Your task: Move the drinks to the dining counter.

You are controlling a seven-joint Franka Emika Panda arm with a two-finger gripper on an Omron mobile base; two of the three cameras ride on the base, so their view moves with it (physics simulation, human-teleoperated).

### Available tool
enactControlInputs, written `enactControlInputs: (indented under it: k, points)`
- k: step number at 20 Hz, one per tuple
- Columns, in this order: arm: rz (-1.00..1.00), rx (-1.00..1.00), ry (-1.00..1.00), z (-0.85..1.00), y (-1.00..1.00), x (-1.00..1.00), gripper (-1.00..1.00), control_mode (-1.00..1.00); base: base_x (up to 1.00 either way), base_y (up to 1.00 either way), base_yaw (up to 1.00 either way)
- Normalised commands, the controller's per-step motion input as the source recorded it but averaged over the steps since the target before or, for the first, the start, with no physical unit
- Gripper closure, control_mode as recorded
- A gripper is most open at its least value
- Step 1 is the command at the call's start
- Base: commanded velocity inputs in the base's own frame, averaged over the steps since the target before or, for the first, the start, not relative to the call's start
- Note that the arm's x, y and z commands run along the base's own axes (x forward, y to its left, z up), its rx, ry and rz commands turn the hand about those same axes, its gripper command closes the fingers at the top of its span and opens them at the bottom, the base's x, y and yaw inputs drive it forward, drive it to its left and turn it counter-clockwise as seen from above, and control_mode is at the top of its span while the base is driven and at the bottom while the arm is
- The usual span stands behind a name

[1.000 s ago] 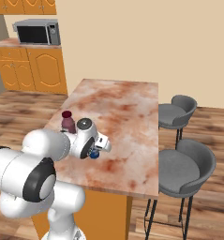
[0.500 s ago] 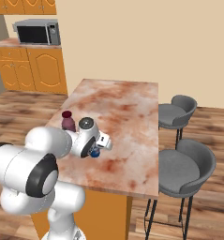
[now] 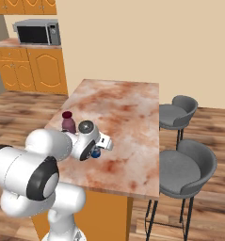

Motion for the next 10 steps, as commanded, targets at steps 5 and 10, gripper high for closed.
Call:
enactControlInputs:
  k: [5,10]
  points:
    - [0.0,0.0,-0.16,0.29,0.0,-0.13,-1.0,-1.0,0.0,0.0,0.0]
    - [0.0,0.0,-0.13,0.63,0.0,-0.12,-1.0,-1.0,0.0,0.0,0.0]
